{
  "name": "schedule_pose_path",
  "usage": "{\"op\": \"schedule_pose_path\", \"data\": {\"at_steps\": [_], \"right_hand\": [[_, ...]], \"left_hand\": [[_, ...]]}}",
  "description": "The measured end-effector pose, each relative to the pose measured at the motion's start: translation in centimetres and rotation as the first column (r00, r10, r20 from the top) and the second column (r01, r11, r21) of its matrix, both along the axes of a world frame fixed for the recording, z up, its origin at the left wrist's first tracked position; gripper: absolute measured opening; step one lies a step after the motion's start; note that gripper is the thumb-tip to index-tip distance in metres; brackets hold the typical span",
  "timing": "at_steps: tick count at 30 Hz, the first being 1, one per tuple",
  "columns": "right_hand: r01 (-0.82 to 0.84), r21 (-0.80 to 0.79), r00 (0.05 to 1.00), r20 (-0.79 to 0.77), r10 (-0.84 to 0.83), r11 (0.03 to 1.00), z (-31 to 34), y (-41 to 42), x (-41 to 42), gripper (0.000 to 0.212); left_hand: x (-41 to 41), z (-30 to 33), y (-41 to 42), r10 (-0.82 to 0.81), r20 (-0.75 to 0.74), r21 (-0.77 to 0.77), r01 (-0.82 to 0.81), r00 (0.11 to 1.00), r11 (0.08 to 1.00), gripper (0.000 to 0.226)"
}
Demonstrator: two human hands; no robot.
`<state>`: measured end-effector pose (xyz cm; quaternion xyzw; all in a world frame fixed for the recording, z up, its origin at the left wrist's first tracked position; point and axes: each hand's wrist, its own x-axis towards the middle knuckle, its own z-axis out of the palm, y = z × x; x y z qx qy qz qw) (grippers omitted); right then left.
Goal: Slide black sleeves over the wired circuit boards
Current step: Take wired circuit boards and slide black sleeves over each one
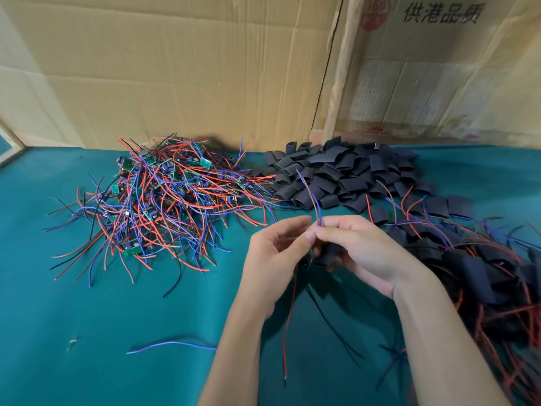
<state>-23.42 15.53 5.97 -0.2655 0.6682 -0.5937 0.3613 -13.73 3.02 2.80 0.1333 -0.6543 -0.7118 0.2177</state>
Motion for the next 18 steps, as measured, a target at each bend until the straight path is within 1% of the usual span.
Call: {"op": "schedule_pose_path", "data": {"at_steps": [2, 4, 6, 10, 12, 13, 15, 16, 17, 18], "right_hand": [[-0.065, 0.012, 0.998, 0.025, 0.065, 0.998, 0.0, 0.2, 0.0, 0.026], [-0.142, 0.045, 0.989, 0.036, 0.141, 0.989, 0.0, 0.2, 0.1, 0.027], [-0.203, 0.087, 0.979, 0.029, 0.201, 0.975, 0.0, 0.0, 0.4, 0.026], [-0.241, 0.153, 0.969, -0.011, 0.246, 0.958, -0.3, -0.5, 0.8, 0.022], [-0.228, 0.153, 0.972, -0.029, 0.235, 0.962, -0.4, -0.2, 0.6, 0.013], [-0.212, 0.134, 0.975, -0.032, 0.218, 0.968, -0.3, 0.2, 0.4, 0.006], [-0.121, 0.057, 0.992, -0.033, 0.123, 0.991, -0.2, 1.0, -0.3, 0.019], [-0.028, -0.004, 0.999, -0.032, 0.028, 1.0, -0.2, 1.3, -0.6, 0.022], [0.098, -0.077, 0.995, -0.024, -0.1, 0.992, -0.1, 1.5, -0.9, 0.021], [0.229, -0.152, 0.973, -0.002, -0.232, 0.961, -0.1, 1.6, -1.3, 0.017]], "left_hand": [[0.0, 0.0, 0.0, -0.033, 0.029, 0.037, 0.032, 0.999, 0.999, 0.025], [-0.1, 0.1, 0.3, -0.011, 0.048, 0.097, 0.006, 0.999, 0.995, 0.025], [-0.3, 0.2, 0.5, 0.026, 0.044, 0.123, -0.031, 0.999, 0.992, 0.025], [-0.4, 0.1, 0.5, 0.11, 0.032, 0.097, -0.112, 0.993, 0.989, 0.019], [-0.4, -0.1, 0.4, 0.169, 0.024, 0.127, -0.171, 0.985, 0.977, 0.018], [-0.4, -0.2, 0.2, 0.196, 0.021, 0.154, -0.197, 0.98, 0.968, 0.016], [-0.4, -0.5, -0.1, 0.234, 0.026, 0.163, -0.235, 0.972, 0.958, 0.014], [-0.4, -0.5, -0.1, 0.242, 0.031, 0.143, -0.244, 0.97, 0.959, 0.014], [-0.4, -0.5, 0.0, 0.236, 0.034, 0.121, -0.239, 0.971, 0.964, 0.015], [-0.4, -0.5, 0.1, 0.219, 0.037, 0.096, -0.222, 0.975, 0.97, 0.016]]}}
